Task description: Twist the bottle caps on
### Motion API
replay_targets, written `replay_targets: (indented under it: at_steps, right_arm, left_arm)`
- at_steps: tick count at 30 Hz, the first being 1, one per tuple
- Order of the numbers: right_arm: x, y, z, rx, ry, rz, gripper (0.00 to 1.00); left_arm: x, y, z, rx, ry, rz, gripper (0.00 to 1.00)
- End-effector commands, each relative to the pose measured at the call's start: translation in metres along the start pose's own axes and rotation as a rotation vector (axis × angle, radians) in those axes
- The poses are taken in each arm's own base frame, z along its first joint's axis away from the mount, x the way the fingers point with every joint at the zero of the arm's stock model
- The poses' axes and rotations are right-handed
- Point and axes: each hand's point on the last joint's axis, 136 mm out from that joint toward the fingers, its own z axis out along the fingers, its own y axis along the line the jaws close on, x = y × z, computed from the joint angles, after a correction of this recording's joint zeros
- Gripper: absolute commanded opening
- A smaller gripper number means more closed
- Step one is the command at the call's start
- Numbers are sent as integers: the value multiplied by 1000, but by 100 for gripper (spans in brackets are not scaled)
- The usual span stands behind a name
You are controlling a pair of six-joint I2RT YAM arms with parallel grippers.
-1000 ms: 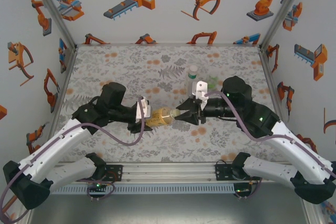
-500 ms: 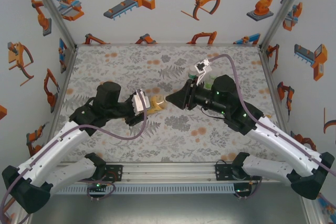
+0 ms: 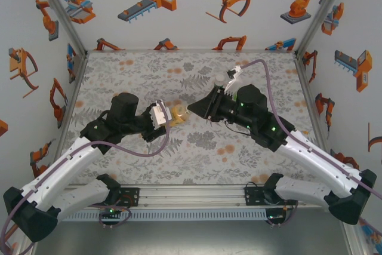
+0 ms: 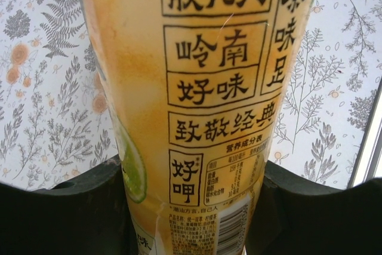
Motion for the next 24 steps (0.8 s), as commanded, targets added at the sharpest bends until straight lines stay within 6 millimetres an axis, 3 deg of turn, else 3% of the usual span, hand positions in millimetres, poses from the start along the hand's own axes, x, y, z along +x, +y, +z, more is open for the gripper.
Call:
replay_targets:
  at_steps: [1, 5, 11, 16, 24]
  right_arm:
    - [9, 34, -13, -118, 81, -95, 35]
    - [1, 48, -33, -161, 48, -265, 47]
    - [3, 74, -66, -280, 6, -647, 53]
    - [27, 86, -90, -408, 61, -995, 54]
    - [69, 78, -106, -581, 205, -1336, 54]
  left_arm:
    - [-28, -8, -3, 57, -123, 47, 0]
    - [-31, -17, -3, 107, -142, 54, 0]
    - [-34, -30, -5, 185, -161, 67, 0]
    - [-39, -50, -8, 300, -193, 84, 0]
    - [-31, -73, -3, 427, -140, 96, 0]
